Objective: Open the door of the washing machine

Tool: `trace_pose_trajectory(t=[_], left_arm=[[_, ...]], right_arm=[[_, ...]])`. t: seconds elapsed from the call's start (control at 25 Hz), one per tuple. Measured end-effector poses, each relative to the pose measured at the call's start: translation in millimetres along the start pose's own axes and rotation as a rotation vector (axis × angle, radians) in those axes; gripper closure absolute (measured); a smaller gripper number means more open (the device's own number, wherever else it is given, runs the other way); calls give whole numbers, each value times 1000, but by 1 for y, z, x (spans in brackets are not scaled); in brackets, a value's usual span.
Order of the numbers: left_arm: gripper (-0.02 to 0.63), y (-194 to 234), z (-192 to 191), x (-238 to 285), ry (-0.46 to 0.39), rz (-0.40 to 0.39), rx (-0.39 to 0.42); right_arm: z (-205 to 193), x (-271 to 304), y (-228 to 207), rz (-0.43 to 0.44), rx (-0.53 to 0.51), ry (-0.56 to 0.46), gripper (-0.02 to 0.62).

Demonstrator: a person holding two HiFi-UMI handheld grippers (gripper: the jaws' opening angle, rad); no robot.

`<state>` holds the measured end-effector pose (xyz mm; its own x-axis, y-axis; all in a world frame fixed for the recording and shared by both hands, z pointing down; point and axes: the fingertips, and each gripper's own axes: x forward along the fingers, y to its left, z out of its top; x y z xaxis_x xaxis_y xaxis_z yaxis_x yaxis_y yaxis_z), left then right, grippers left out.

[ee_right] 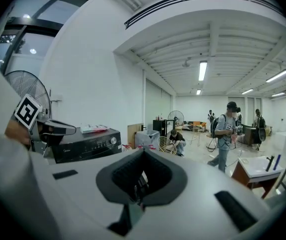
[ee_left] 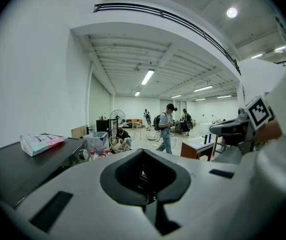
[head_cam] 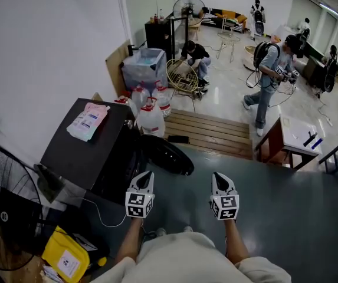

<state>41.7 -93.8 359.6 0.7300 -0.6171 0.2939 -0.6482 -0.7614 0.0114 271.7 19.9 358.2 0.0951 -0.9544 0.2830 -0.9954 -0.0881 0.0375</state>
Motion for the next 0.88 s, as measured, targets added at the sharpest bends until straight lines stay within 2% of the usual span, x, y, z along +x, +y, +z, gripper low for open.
trace_pose_trajectory(t=[0.88], left_arm=[[598, 4, 4, -2, -12, -3, -5]], right_arm=[[2, 2, 17, 10, -3, 2, 597]])
